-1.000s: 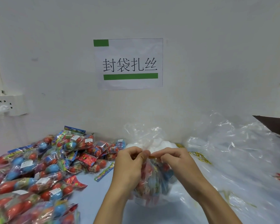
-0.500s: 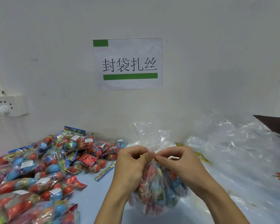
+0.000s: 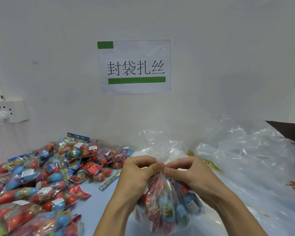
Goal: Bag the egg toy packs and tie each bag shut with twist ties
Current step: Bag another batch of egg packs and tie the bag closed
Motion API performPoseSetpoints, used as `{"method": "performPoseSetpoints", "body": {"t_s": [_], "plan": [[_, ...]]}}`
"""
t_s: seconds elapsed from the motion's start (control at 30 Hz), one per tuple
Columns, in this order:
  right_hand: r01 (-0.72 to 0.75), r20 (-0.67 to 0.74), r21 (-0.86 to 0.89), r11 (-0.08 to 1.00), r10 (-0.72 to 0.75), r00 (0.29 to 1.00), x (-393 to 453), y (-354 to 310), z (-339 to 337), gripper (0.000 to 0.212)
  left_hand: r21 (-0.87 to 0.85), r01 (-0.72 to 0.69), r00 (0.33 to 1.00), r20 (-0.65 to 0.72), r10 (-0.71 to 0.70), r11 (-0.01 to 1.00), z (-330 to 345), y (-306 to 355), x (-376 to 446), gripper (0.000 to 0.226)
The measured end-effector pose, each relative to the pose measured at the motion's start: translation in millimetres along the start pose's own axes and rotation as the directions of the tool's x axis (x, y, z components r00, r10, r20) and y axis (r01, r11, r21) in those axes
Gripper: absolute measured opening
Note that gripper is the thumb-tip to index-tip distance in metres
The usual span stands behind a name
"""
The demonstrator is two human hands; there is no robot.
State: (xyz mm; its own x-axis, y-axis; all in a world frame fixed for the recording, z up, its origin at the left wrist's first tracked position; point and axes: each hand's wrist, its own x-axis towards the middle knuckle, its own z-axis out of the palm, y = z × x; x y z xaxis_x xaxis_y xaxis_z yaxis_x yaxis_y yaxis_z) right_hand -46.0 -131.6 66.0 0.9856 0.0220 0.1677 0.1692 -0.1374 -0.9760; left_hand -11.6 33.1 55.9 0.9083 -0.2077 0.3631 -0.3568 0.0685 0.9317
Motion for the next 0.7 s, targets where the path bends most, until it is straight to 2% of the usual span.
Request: {"method": "performPoseSetpoints", "body": {"t_s": [0.17,0.37,0.47,0.57,0.7], "plan": [[-0.013,0.061,-0.024,1.0,0.015,0.998,-3.5,-5.2,2.0,0.006,-0.128,0.125,0.992,0.027,-0.122,0.984,-3.5,-1.0,-1.8,0.025],[0.028,0.076,-0.146,0.989,-0.017,0.997,-4.2,-5.8,0.5,0.005,-0.28,0.286,0.958,0.085,-0.273,0.917,-3.6,-2.4,-1.5,0.019],[0.047,0.079,-0.171,0.984,-0.034,0.996,-4.4,-7.1,1.6,0.005,-0.284,0.327,0.945,0.121,-0.305,0.901,-0.8,-0.7,-3.0,0.017],[0.091,0.084,-0.246,0.965,-0.072,0.994,-4.9,-8.1,3.0,0.015,-0.28,0.372,0.927,0.162,-0.339,0.885,1.4,-1.2,-4.5,0.018],[0.098,0.054,-0.33,0.939,-0.085,0.995,-4.1,-6.9,2.1,0.007,-0.284,0.398,0.917,0.158,-0.367,0.872,7.1,-3.4,-4.9,0.018]]}}
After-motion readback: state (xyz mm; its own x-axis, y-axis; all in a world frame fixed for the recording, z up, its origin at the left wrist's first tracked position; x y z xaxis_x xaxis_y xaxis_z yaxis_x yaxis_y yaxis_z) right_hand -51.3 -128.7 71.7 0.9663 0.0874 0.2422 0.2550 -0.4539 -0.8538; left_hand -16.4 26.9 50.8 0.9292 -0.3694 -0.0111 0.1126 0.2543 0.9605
